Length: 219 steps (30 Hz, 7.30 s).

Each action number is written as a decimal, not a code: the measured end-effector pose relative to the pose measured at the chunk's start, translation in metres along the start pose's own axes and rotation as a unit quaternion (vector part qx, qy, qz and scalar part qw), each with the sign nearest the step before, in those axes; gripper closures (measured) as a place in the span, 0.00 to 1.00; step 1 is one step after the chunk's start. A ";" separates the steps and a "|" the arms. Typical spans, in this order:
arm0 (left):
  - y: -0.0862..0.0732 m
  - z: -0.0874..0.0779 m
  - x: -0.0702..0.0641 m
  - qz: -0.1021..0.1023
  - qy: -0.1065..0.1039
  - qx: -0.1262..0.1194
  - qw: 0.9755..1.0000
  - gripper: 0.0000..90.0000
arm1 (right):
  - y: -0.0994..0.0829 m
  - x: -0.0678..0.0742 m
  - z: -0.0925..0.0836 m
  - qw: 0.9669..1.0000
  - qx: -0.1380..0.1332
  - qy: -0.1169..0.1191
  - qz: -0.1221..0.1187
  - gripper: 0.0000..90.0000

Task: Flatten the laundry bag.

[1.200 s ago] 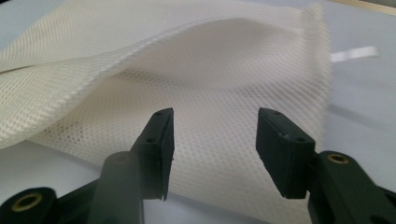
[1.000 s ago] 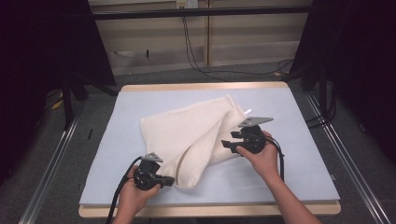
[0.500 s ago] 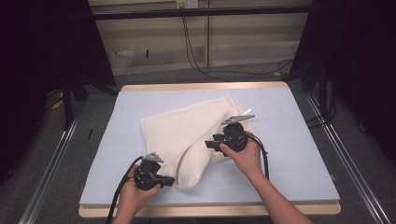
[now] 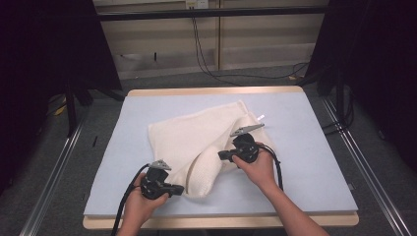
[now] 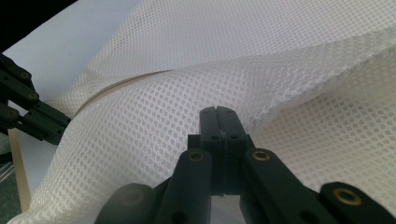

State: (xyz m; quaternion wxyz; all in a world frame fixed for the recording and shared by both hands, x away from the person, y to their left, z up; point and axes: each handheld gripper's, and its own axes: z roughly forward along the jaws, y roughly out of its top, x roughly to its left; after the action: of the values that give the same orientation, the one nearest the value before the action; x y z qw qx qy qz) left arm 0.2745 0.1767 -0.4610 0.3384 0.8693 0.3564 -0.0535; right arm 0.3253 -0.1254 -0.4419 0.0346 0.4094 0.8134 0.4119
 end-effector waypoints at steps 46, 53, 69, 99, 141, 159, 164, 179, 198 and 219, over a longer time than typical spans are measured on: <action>0.034 0.009 -0.002 0.021 -0.029 -0.075 0.997 0.90 | -0.054 -0.081 -0.071 0.986 -0.050 -0.153 0.039 0.56; 0.034 0.009 -0.003 0.028 -0.032 -0.078 0.996 0.91 | -0.047 -0.112 -0.068 0.985 -0.059 -0.137 0.086 0.53; 0.030 0.015 -0.010 0.032 -0.025 -0.059 0.997 0.91 | -0.068 -0.100 -0.079 0.992 -0.062 -0.109 0.032 0.93; -0.002 -0.015 0.041 -0.103 0.136 -0.045 0.984 0.59 | -0.089 -0.095 -0.078 0.992 -0.034 -0.120 0.031 0.90; 0.078 -0.021 0.093 -0.144 0.129 -0.190 0.963 0.48 | -0.037 -0.115 -0.064 0.978 -0.056 -0.202 0.018 0.91; 0.094 0.017 0.059 -0.063 0.047 -0.115 0.990 0.35 | -0.045 -0.112 -0.065 0.979 -0.060 -0.194 0.020 0.90; 0.093 0.031 0.048 -0.001 0.060 -0.056 0.997 0.56 | -0.045 -0.111 -0.064 0.979 -0.059 -0.194 0.018 0.89; 0.067 0.025 0.026 0.072 0.049 -0.056 0.995 0.95 | -0.046 -0.111 -0.062 0.977 -0.044 -0.210 0.021 0.86; 0.052 0.032 0.024 0.082 0.045 -0.054 0.994 0.95 | 0.009 -0.041 -0.023 0.992 -0.058 -0.107 -0.023 0.56; 0.049 0.030 0.024 0.068 0.044 -0.060 0.995 0.95 | 0.029 -0.030 0.015 0.996 -0.068 -0.038 0.040 0.98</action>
State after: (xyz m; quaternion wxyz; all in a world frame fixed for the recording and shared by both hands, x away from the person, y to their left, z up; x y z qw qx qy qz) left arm 0.3286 0.1464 -0.4648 0.3765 0.8712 0.3138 0.0291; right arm 0.3696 -0.1270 -0.4400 0.0771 0.4538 0.7644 0.4515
